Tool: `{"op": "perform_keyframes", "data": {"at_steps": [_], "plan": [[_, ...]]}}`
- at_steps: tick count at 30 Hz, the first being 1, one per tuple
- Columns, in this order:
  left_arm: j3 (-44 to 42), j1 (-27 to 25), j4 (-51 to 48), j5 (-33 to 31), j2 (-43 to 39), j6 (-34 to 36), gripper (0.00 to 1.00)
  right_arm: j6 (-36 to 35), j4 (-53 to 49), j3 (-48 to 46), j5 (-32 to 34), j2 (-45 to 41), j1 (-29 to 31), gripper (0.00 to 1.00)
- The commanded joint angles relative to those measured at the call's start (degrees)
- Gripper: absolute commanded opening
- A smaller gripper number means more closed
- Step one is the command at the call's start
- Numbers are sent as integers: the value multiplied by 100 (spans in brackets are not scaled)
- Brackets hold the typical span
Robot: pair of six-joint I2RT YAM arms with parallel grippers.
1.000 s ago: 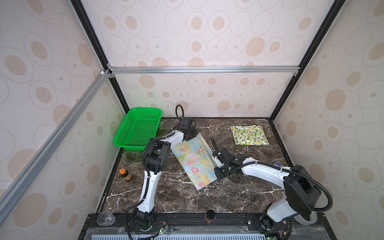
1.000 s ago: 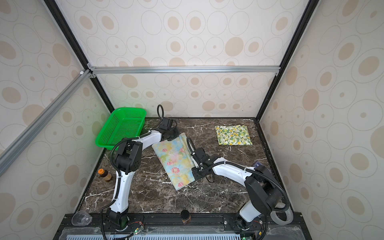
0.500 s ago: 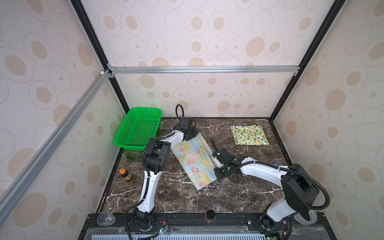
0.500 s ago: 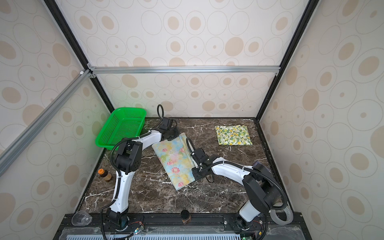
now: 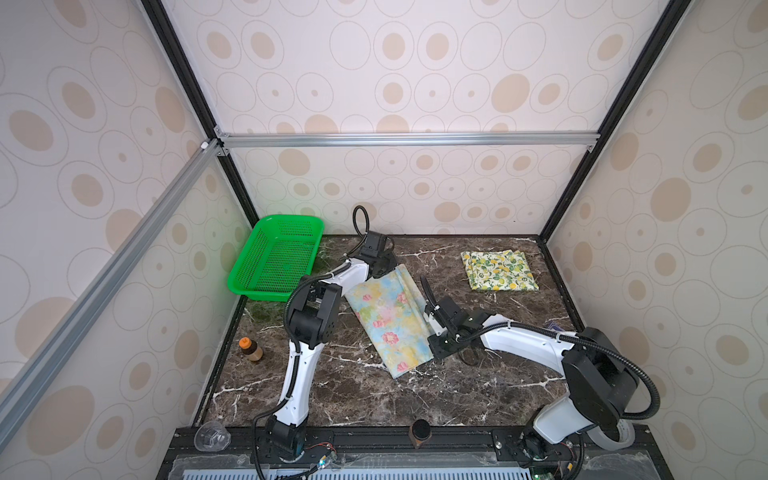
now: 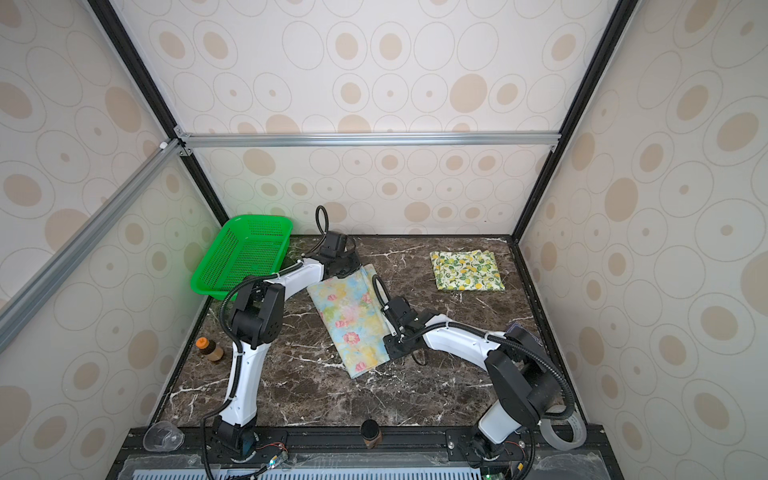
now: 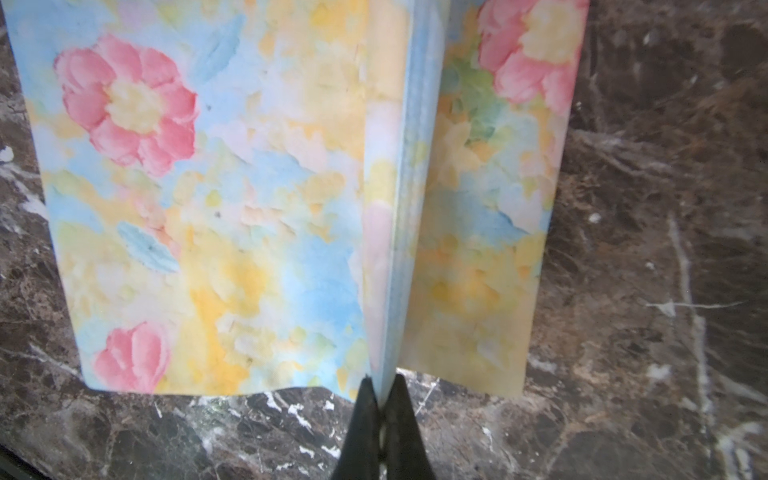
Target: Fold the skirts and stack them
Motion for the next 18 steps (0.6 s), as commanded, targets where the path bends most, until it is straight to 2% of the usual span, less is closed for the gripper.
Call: {"op": "perform_keyframes", "data": {"at_steps": [1,18], "plan": [[171,12,179,-145,-307,-81,0,-4,-272,39,28,-132,-24,0],[449,-151,311,-18,-219,-156,0,37,-261,11,2,-168,-24,0]]}}
